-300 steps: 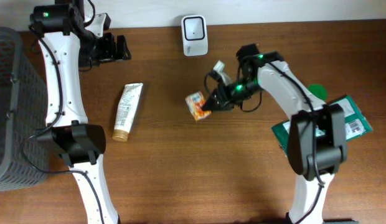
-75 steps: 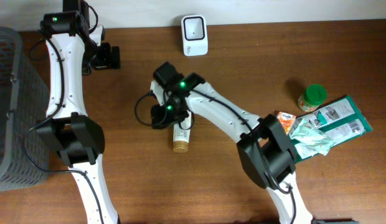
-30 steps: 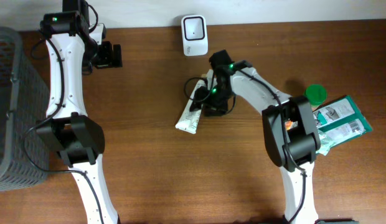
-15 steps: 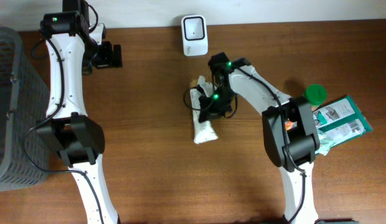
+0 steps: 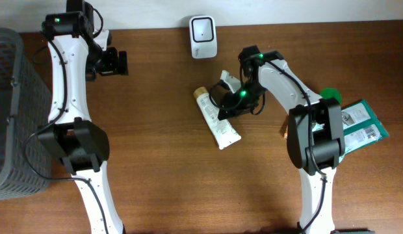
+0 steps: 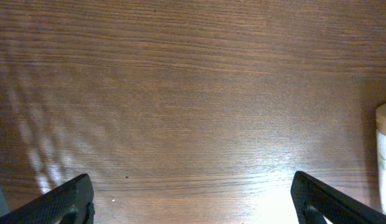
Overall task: Scan the item barcode
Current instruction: 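Lift the white tube and reorient it with the right gripper, then hold the white tube in front of the white scanner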
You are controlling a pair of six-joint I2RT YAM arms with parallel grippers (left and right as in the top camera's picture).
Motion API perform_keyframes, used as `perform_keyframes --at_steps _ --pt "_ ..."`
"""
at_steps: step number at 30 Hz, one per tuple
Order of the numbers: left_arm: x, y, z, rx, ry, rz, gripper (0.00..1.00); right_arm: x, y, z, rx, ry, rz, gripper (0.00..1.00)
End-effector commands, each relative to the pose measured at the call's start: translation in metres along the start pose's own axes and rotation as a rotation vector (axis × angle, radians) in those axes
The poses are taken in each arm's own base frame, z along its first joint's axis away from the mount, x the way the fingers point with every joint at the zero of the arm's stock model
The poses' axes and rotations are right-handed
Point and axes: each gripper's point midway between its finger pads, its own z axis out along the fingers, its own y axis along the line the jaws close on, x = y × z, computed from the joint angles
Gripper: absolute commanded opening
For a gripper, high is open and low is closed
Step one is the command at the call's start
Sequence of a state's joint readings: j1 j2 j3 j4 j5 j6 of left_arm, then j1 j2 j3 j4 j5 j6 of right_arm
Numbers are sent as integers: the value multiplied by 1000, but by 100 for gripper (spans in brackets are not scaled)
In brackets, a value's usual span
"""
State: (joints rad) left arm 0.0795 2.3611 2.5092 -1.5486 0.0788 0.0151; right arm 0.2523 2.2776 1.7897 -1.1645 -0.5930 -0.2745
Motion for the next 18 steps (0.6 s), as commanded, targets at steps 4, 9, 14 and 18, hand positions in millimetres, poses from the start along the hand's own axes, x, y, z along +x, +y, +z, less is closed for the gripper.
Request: perform_keyframes --at_steps 4,9,14,18 --pt "-3 -4 -8 24 -27 -2 99 16 31 42 -173 15 -83 51" --pt "-5 -10 -9 56 -37 -1 99 12 28 52 -166 -2 10 36" --pt "-5 -10 -9 56 -38 -1 99 -2 26 51 -157 -49 77 8" --pt "-6 -10 -9 56 -42 0 99 -12 41 32 -175 -92 44 4"
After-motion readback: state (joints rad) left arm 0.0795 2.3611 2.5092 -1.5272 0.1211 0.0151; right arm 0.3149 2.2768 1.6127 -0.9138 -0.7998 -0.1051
